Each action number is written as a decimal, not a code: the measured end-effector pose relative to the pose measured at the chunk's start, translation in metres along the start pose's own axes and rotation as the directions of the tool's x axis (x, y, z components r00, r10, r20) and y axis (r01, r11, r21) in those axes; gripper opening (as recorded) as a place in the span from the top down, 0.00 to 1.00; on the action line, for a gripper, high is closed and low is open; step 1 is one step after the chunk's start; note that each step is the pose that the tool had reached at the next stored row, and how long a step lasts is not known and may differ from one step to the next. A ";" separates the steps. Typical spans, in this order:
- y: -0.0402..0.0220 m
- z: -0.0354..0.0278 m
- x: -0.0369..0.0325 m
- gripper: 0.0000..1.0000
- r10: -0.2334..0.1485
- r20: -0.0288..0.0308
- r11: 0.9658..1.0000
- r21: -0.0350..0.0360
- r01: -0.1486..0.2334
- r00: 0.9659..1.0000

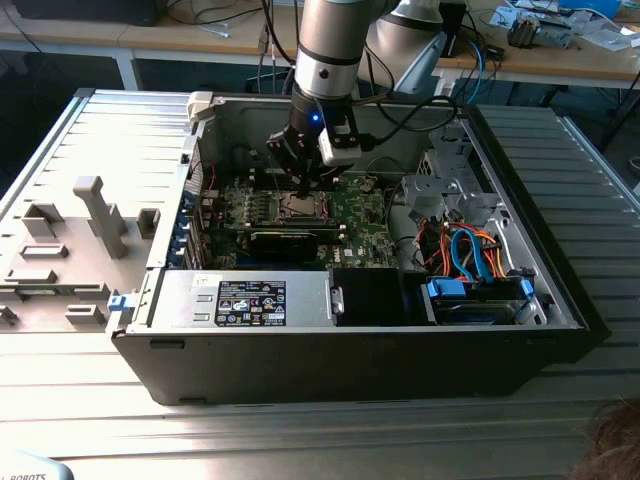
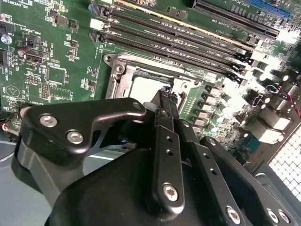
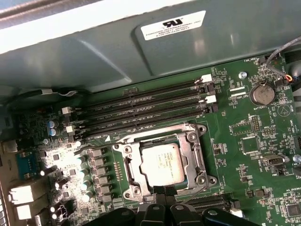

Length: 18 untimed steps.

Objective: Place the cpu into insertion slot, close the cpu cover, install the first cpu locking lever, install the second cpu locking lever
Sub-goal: 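Install the first cpu locking lever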

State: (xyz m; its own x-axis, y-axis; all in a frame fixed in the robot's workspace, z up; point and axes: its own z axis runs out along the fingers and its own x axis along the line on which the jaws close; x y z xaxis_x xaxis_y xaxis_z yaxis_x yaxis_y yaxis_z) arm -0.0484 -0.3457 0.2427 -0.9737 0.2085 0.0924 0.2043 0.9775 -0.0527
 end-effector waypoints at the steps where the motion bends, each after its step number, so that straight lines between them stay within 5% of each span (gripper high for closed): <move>1: 0.0000 0.0000 0.0000 0.89 -0.004 0.000 1.000 0.000 0.004 1.000; 18: 0.0000 0.0000 0.0000 0.89 -0.053 0.003 0.999 0.005 0.053 0.999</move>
State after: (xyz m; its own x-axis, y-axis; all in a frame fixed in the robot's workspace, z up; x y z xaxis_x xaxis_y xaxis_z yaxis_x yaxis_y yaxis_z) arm -0.0484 -0.3457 0.2427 -0.9833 0.1565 0.0924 0.1521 0.9870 -0.0527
